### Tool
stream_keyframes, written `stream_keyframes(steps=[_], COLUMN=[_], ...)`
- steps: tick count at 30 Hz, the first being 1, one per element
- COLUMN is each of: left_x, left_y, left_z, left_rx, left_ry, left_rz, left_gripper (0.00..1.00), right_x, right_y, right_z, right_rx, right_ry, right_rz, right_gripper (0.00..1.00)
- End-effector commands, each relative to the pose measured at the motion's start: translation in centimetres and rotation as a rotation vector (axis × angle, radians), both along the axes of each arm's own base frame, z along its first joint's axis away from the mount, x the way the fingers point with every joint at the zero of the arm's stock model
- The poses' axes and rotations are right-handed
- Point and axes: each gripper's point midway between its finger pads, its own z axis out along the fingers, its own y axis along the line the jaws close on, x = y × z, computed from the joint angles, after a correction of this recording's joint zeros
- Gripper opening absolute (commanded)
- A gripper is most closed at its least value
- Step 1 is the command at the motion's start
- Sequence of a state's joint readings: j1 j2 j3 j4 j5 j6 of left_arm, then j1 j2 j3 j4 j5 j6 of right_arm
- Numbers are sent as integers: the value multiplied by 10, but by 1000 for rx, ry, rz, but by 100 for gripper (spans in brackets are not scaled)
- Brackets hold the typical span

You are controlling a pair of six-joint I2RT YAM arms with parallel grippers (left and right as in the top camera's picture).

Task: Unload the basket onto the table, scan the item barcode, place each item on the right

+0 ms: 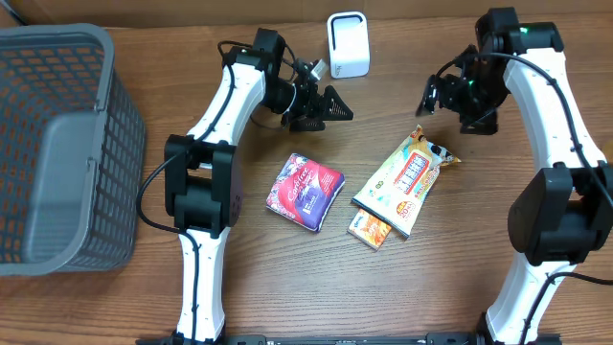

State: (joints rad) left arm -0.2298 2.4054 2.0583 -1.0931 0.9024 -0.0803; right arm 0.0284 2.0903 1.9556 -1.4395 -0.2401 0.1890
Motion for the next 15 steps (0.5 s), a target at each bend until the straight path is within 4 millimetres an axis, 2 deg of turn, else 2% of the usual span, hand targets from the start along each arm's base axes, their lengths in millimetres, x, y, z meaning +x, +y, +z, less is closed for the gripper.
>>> stream_keyframes(steps=[1, 8, 10, 15], left_x=[-2, -14, -17, -24], left_y=[-2, -13, -17, -23], left_z=[-16, -22, -22, -23], left_rx=[114, 167, 168, 176], left_ry=[49, 56, 55, 61], left_rz=[39, 6, -5, -25], left_gripper=[90, 95, 95, 97], right_x=[-1, -8, -8, -13], right_y=[-34, -34, -29, -8], right_z=[-6, -29, -37, -51], right_rx=[-240, -238, -208, -85], right_ry=[-2, 31, 31, 10], right_rz=[-21, -9, -6, 168], right_gripper=[100, 100, 100, 100])
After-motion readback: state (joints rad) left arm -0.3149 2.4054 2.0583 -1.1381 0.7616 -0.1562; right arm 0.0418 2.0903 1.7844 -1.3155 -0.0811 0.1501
